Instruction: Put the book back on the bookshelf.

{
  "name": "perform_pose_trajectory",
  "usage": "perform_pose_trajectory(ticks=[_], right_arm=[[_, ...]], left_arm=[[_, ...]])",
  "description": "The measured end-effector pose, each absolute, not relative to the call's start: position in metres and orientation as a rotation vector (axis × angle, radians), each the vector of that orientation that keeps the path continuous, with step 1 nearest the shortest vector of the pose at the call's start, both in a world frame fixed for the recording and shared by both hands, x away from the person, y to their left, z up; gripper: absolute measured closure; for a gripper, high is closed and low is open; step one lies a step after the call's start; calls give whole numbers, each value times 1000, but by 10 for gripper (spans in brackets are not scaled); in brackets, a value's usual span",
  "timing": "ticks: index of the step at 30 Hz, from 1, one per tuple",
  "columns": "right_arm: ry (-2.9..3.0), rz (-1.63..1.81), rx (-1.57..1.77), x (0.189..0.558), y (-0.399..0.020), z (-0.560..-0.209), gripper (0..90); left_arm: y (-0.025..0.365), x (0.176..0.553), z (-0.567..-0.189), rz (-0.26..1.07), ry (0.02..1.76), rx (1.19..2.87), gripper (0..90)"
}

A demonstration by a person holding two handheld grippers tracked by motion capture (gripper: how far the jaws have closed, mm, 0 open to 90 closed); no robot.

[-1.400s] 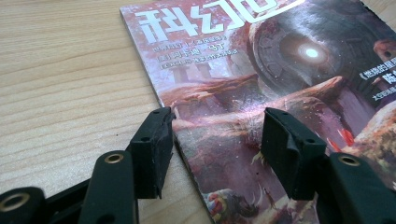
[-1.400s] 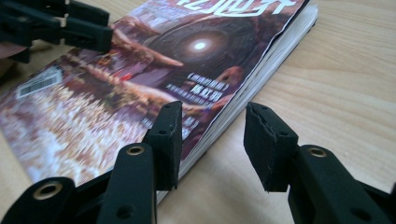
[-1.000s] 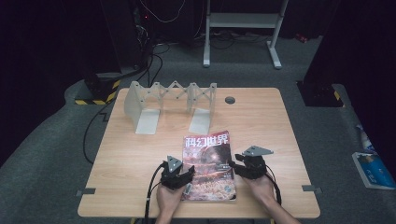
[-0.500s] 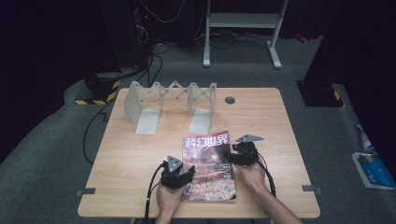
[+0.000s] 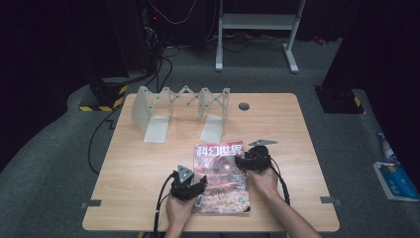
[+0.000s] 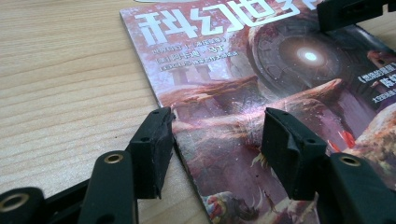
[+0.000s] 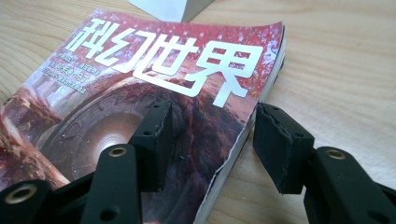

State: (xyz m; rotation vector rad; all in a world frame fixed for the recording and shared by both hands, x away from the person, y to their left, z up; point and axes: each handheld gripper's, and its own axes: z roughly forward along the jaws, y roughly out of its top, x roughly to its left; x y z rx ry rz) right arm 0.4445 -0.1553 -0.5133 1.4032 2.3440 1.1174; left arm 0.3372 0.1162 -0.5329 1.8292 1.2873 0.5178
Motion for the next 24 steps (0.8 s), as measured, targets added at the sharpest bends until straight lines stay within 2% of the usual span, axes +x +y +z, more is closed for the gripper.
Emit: perform_pose_trajectory(ticks=[12, 19, 24], right_arm=[[2342, 1142, 1429, 444, -155, -516, 491], [2312, 1145, 1369, 437, -150, -507, 560], [2314, 1175, 1374, 436, -153, -504, 579]], left_arm=[[115, 337, -533, 527, 1287, 1831, 432], [115, 337, -533, 530, 1288, 1831, 432], [115, 337, -533, 530, 1290, 1828, 433]])
